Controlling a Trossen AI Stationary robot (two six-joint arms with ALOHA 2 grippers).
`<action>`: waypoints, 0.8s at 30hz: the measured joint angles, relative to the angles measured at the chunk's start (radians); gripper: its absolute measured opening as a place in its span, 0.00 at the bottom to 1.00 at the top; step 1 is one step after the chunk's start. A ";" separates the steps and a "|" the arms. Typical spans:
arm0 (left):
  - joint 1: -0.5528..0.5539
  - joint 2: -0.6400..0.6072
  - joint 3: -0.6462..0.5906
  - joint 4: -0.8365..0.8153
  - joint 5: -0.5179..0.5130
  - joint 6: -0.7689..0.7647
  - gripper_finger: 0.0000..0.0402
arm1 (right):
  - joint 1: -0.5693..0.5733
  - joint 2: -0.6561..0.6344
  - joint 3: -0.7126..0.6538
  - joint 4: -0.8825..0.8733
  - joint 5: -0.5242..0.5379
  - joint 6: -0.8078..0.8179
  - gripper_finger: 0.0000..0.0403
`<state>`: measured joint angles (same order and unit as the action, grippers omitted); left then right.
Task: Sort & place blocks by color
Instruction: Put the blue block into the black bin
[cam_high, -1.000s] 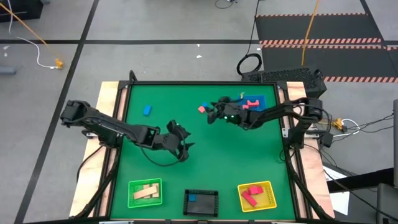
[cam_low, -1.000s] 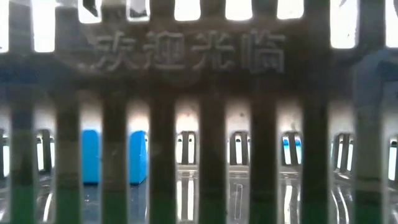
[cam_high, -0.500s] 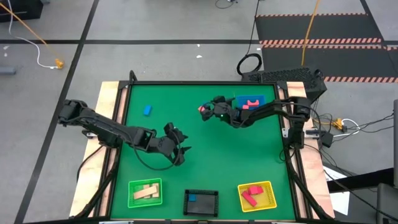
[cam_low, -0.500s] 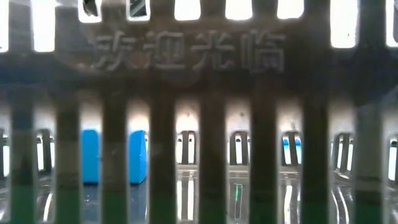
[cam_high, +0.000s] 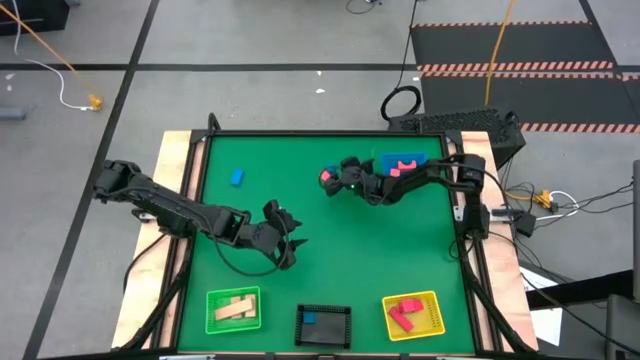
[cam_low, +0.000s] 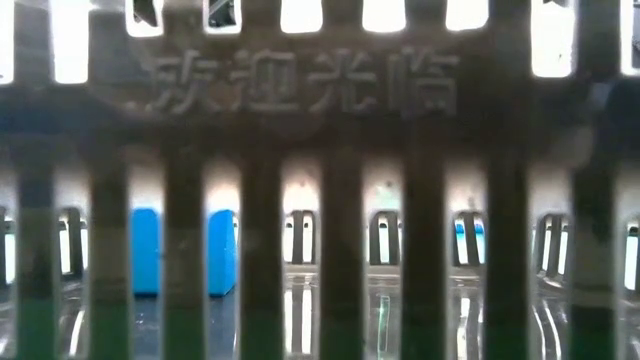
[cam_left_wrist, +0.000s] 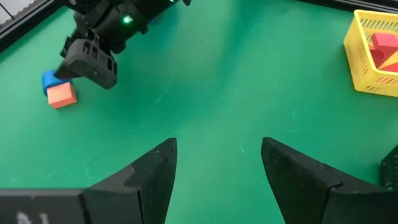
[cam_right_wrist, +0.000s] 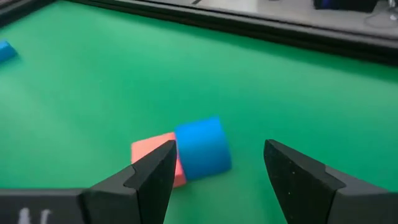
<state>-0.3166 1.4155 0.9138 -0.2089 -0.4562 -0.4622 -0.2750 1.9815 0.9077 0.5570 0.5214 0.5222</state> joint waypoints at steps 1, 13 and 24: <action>0.000 0.000 0.000 0.000 0.000 0.001 0.58 | -0.004 0.000 0.000 0.001 0.000 -0.016 0.58; 0.001 0.001 0.000 0.000 0.000 0.004 0.58 | -0.052 0.000 0.000 0.066 -0.261 -0.063 0.64; 0.001 0.001 0.000 -0.008 0.000 0.028 0.58 | -0.078 0.000 0.000 0.051 -0.255 -0.075 0.68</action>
<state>-0.3157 1.4162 0.9138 -0.2165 -0.4561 -0.4345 -0.3531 1.9812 0.9077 0.6078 0.2661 0.4472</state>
